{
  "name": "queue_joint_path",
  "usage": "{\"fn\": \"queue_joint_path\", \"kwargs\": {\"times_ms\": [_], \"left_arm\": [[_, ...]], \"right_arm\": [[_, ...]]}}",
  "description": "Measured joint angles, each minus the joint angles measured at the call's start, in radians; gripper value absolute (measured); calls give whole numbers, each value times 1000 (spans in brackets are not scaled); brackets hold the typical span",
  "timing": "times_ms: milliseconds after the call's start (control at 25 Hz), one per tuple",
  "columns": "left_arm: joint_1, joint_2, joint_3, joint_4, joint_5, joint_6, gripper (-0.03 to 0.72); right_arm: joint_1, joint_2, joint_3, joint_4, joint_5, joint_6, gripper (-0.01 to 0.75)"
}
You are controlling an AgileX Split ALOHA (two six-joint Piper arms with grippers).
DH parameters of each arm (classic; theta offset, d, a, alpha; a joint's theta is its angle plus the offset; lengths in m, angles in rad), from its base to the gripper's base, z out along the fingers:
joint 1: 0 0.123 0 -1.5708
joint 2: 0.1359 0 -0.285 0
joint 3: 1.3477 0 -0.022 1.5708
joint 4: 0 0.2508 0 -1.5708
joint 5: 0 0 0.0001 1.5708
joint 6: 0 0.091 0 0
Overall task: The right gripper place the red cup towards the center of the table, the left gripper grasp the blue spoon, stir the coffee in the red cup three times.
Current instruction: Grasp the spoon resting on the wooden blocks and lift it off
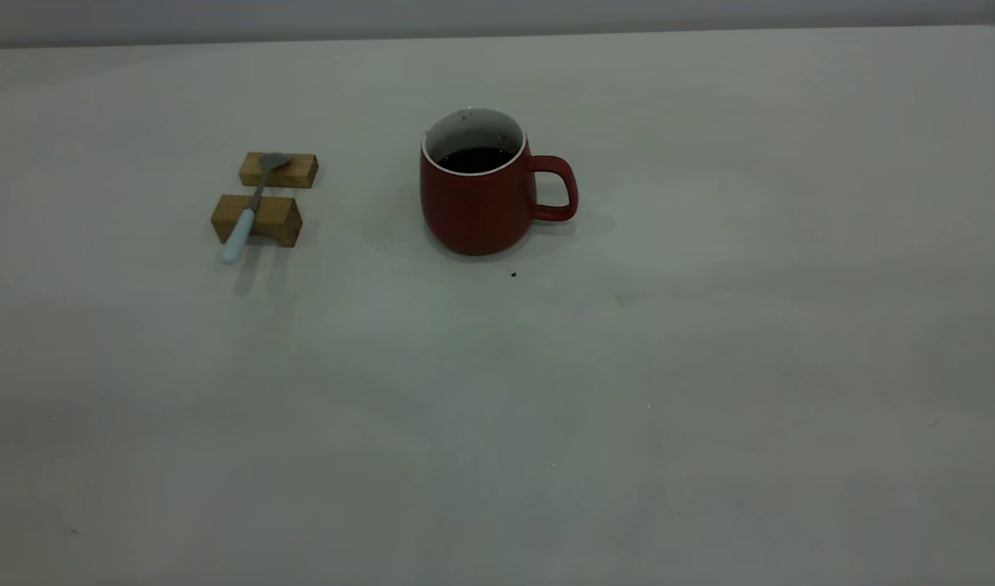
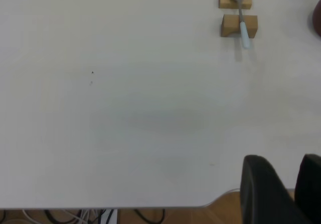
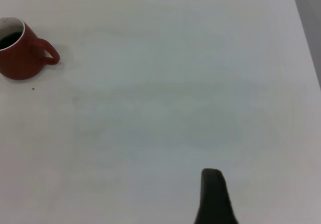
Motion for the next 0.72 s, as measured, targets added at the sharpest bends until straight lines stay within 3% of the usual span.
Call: {"fn": "queue_joint_path", "kwargs": {"times_ms": [360, 720], "left_arm": [[0, 1, -4, -21, -9, -6, 264], [0, 274, -13, -29, -56, -58, 518]], "right_arm": [[0, 0, 0, 0, 1, 0, 572], [0, 0, 0, 0, 1, 0, 572]]}}
